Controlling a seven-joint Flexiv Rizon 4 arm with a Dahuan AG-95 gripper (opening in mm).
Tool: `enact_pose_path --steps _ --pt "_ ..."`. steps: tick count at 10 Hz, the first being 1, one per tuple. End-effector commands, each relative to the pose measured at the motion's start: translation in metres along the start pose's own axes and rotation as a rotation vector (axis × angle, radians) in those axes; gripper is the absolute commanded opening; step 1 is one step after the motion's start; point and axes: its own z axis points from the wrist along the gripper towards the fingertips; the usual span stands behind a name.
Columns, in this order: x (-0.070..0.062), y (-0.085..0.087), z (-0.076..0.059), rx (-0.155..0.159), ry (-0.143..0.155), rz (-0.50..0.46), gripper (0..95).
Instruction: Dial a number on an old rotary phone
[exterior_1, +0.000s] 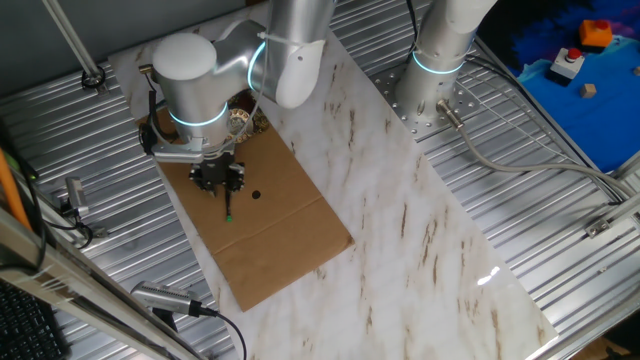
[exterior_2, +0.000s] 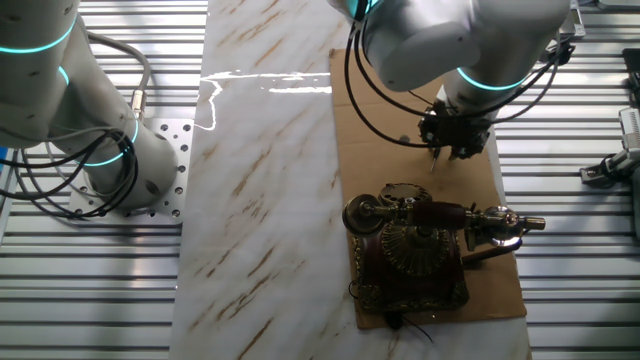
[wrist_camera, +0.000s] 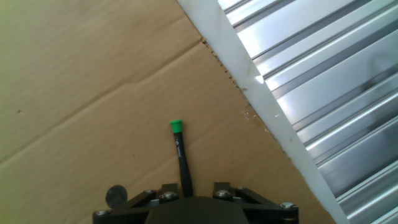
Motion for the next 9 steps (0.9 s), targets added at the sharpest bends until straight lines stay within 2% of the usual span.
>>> enact_pose_path --steps 1,9 --pt "-0.0011 0.0016 0.0006 0.001 0.000 0.002 19.0" --pt "-0.0032 0.0030 0.0063 0.005 -0.004 0.006 19.0"
